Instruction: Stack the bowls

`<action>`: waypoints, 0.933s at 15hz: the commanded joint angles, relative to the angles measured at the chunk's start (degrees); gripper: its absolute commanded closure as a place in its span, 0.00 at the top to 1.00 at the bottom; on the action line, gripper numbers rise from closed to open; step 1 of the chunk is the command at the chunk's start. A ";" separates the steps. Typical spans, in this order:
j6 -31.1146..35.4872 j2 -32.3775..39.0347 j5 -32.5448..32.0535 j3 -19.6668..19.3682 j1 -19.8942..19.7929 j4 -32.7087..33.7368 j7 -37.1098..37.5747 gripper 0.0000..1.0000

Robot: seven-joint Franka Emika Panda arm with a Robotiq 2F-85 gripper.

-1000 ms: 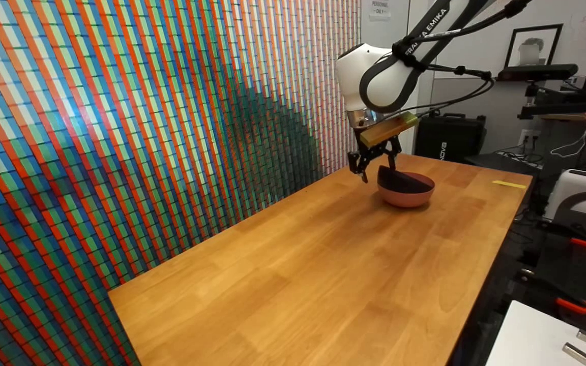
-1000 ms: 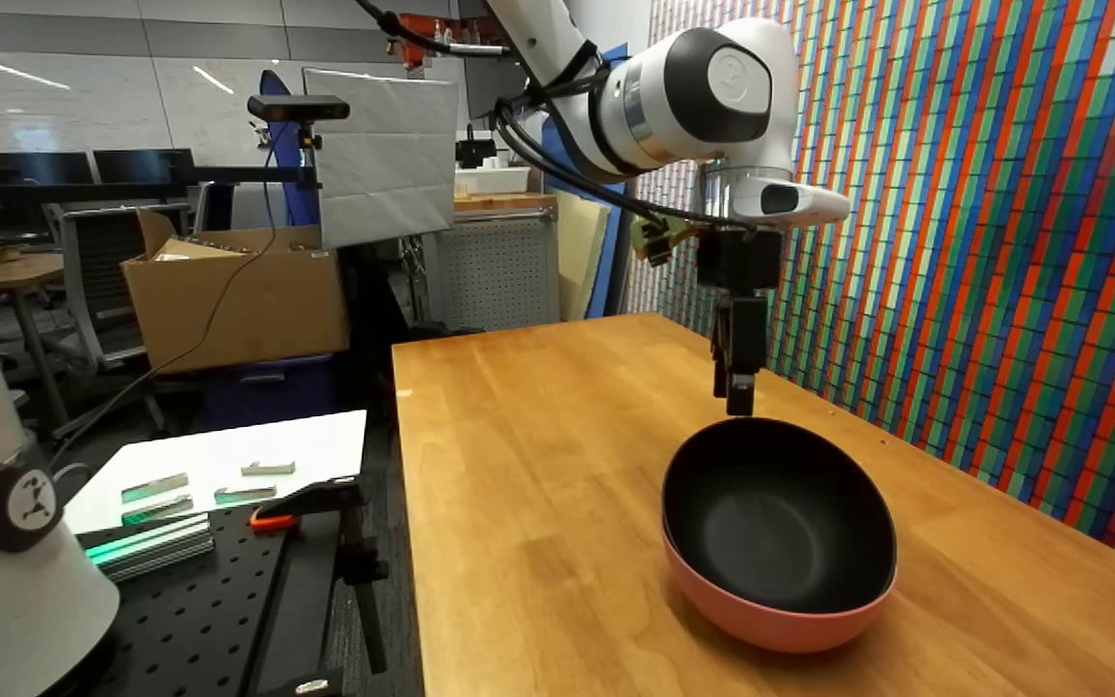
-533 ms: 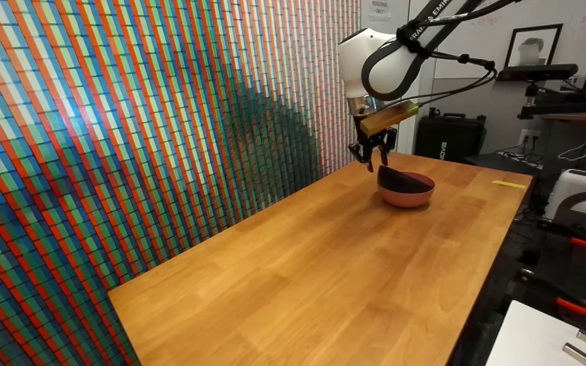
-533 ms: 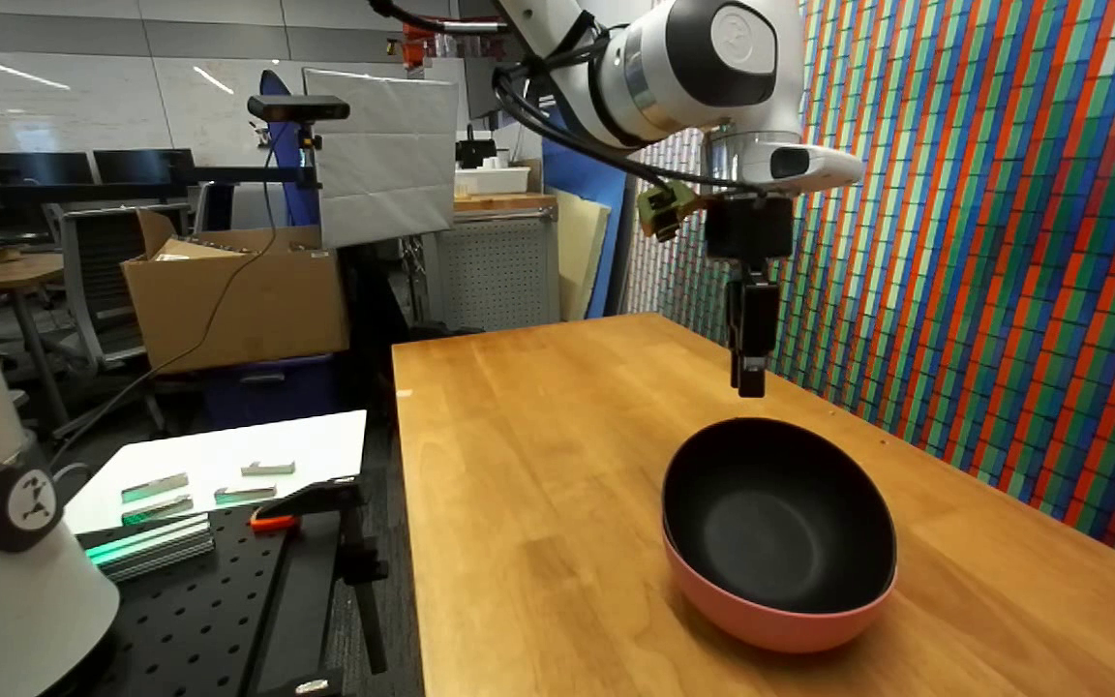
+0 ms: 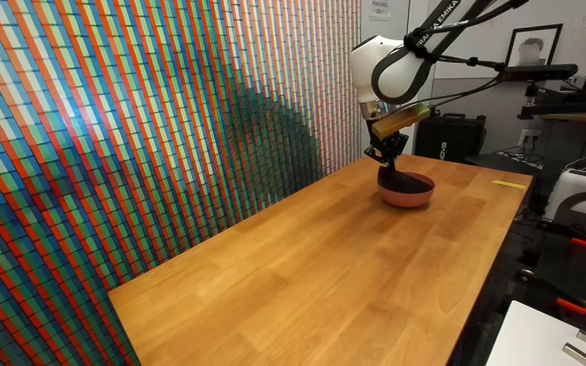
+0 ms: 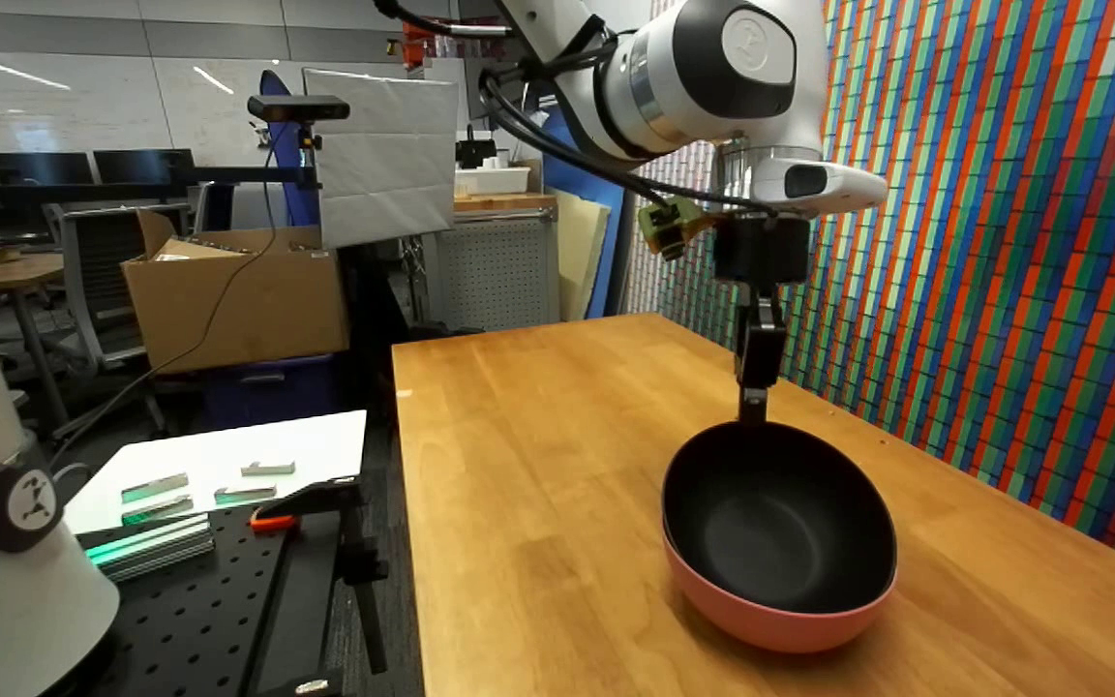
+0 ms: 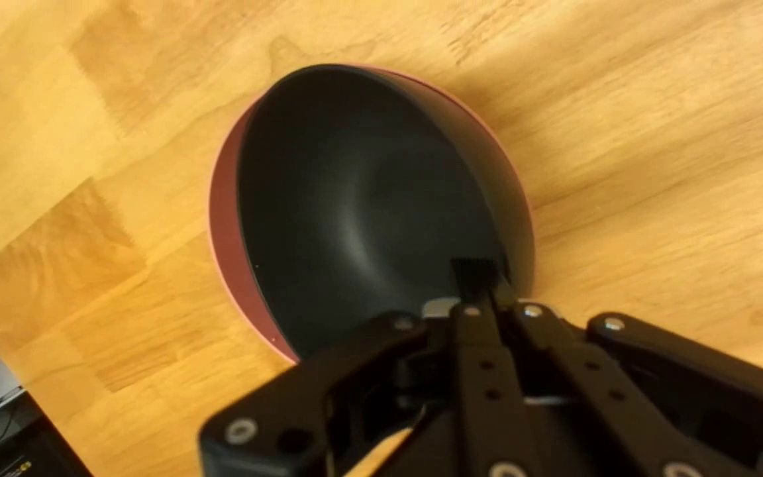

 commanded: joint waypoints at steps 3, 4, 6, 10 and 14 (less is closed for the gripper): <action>0.31 -0.12 -0.31 -0.36 -1.37 -2.54 -0.01 0.06; 0.24 0.29 -0.20 -0.32 -1.46 -2.70 -0.08 0.07; 0.48 1.16 0.12 -0.11 -1.52 -2.95 -0.25 0.06; 0.36 4.18 -0.03 0.36 -0.65 -1.80 0.01 0.07; -0.38 8.74 -0.13 0.78 0.81 -0.26 0.37 0.06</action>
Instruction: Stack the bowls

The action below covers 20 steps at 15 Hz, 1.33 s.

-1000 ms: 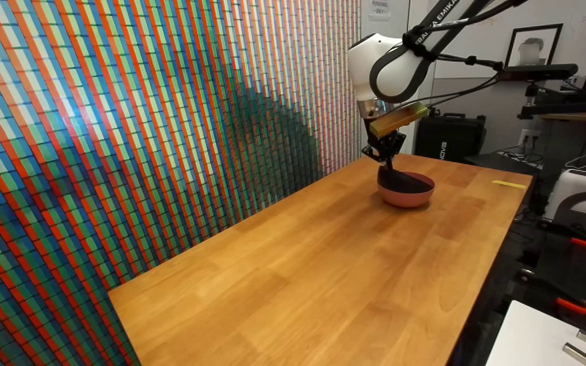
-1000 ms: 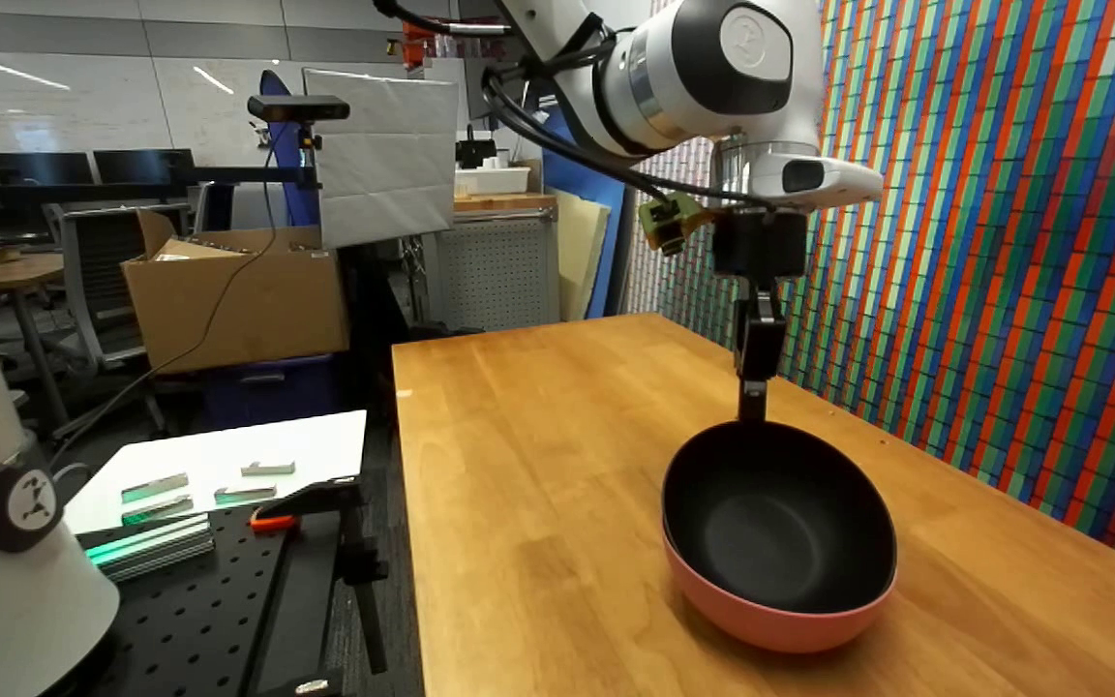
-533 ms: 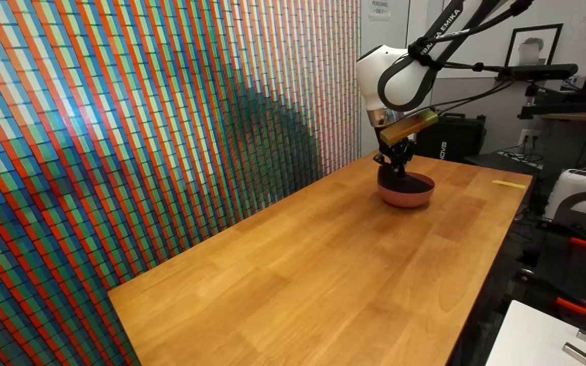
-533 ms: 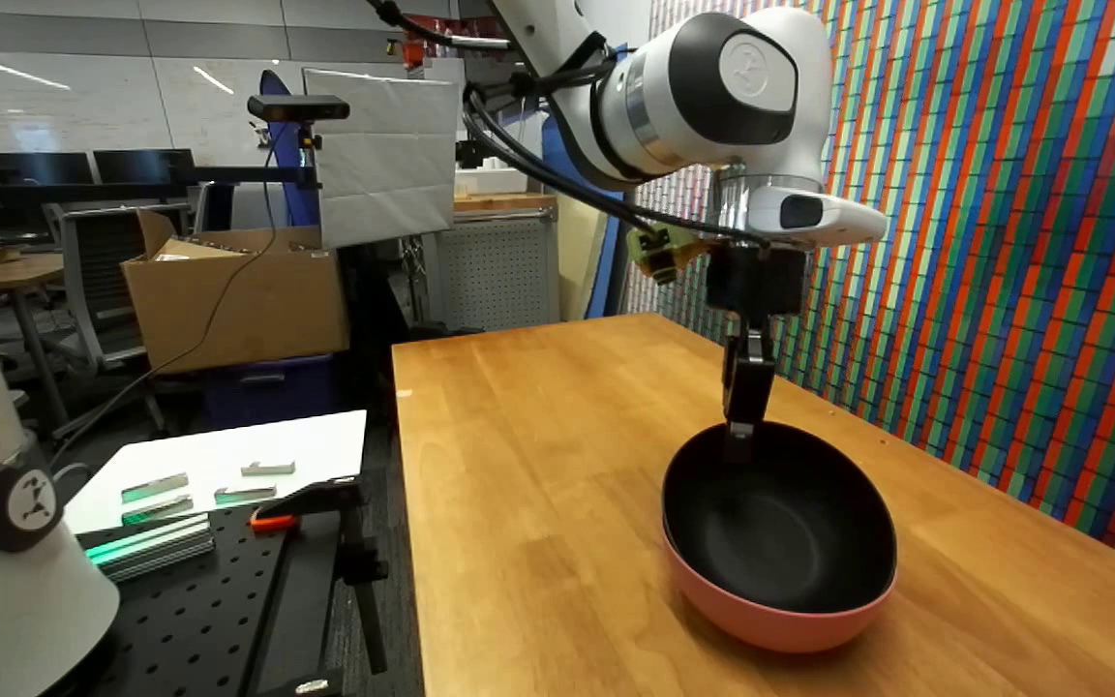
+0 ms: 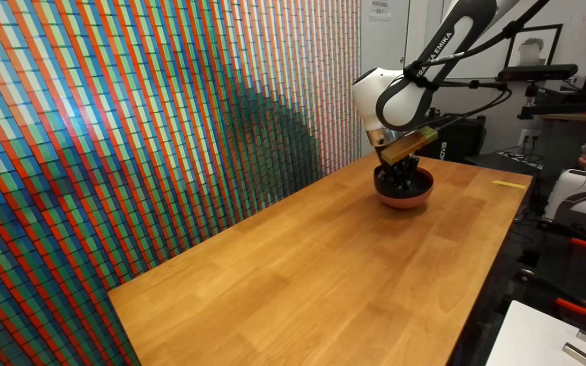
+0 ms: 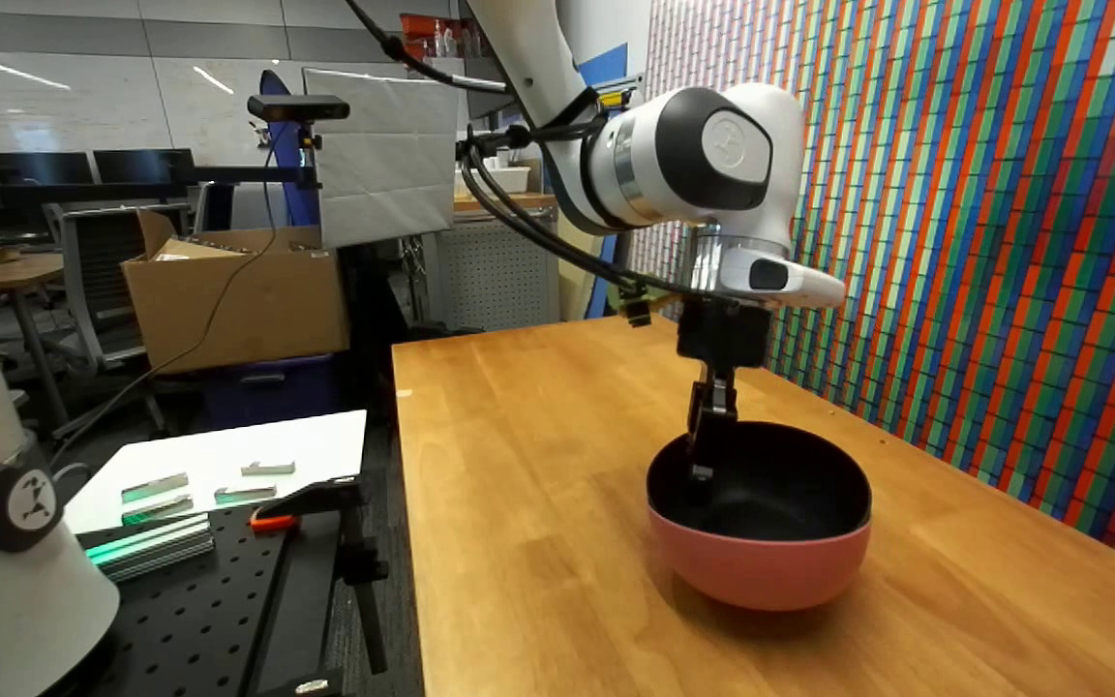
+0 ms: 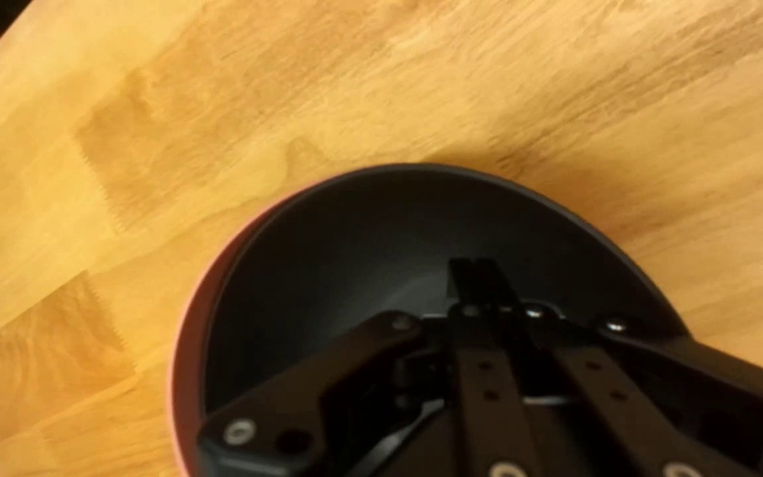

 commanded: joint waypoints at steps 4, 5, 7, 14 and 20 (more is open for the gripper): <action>-0.47 5.65 0.58 0.23 1.80 2.71 0.24 0.06; -0.54 5.89 0.80 0.23 1.84 2.84 0.07 0.06; -0.20 5.27 1.36 0.27 1.58 2.13 -0.16 0.06; 2.41 -1.50 2.64 0.25 0.55 -2.08 -0.73 0.06; 4.99 -12.49 1.20 -0.82 -0.84 -8.15 -0.39 0.06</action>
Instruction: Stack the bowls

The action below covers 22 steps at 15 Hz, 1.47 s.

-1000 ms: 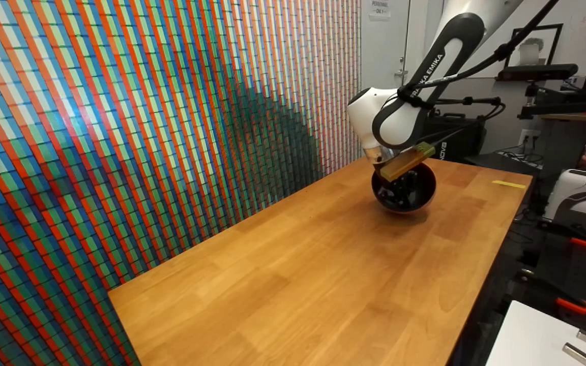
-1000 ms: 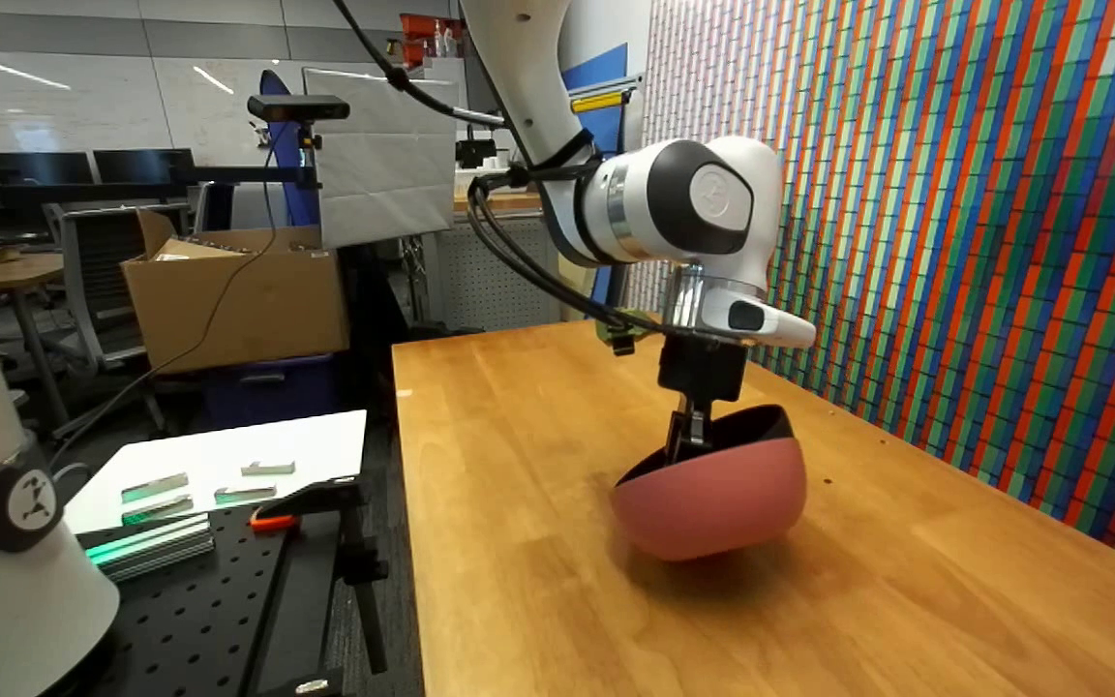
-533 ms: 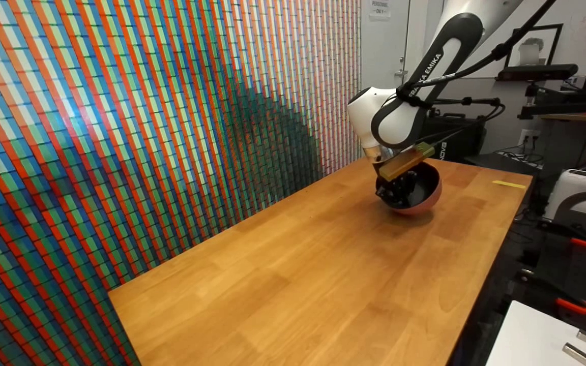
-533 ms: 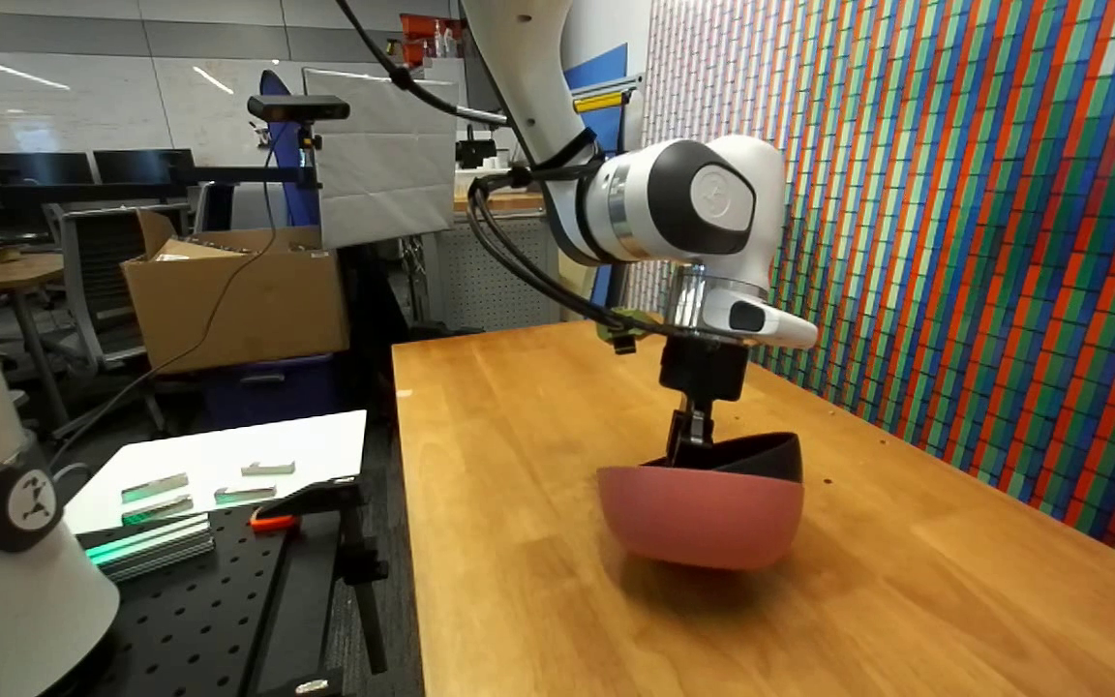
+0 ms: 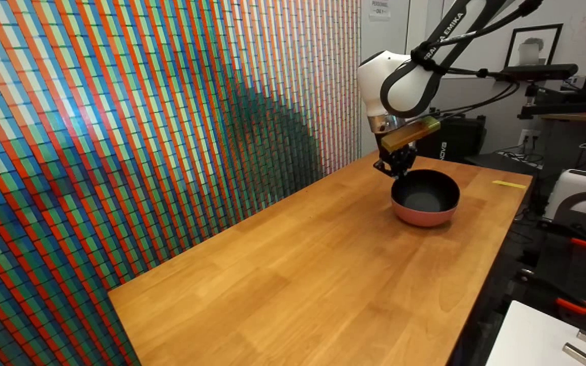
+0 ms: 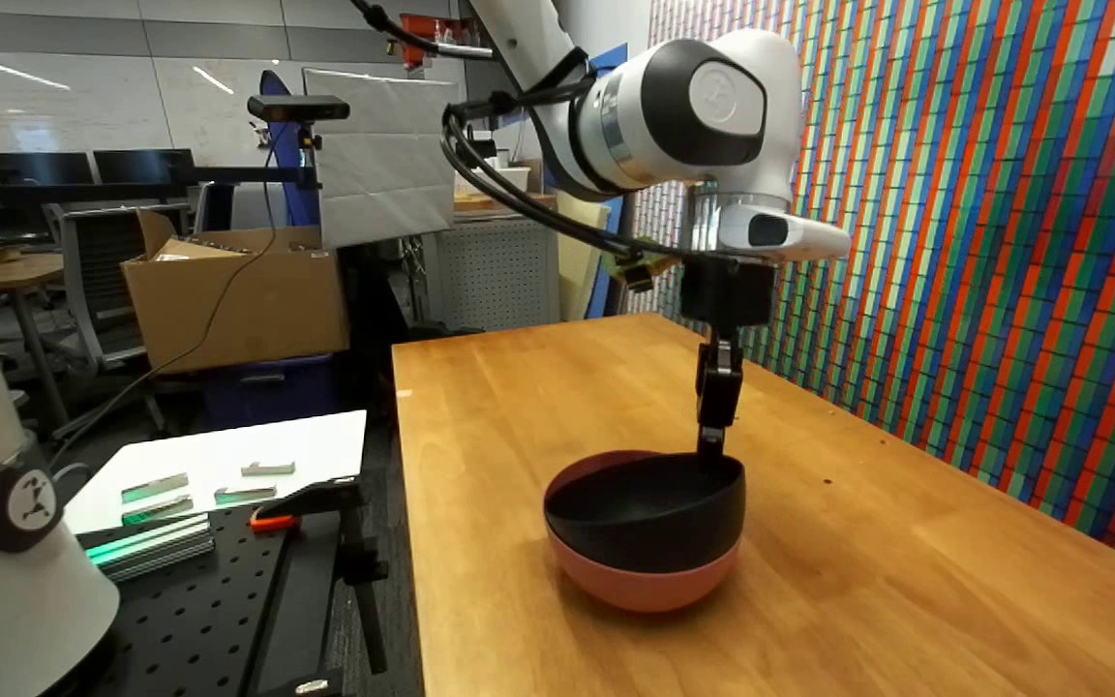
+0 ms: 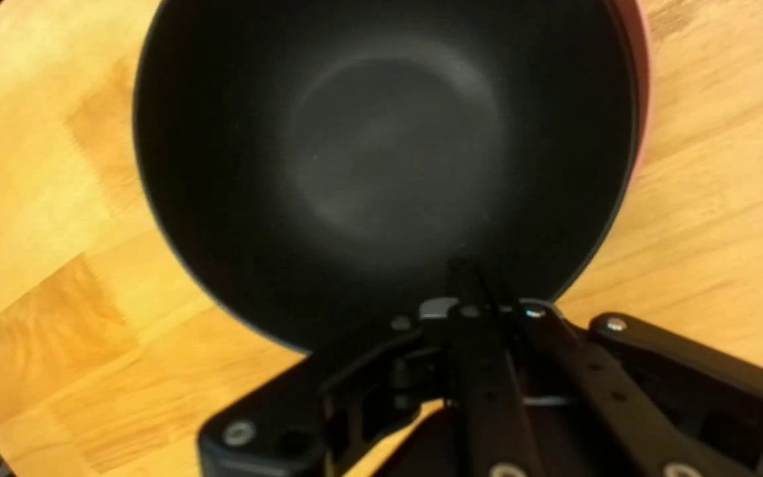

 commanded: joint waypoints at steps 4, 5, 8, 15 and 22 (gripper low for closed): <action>1.14 -13.24 -0.93 0.97 -1.81 -6.72 -1.96 0.06; 0.30 -14.71 -1.41 1.71 -1.52 -6.45 -3.27 0.06; -1.35 -17.96 -0.62 4.63 -1.40 -5.45 -8.85 0.07; -7.54 -20.12 3.60 10.68 -1.27 -1.11 -24.84 0.08; -7.12 -19.34 2.34 11.30 -1.37 -1.92 -23.68 0.35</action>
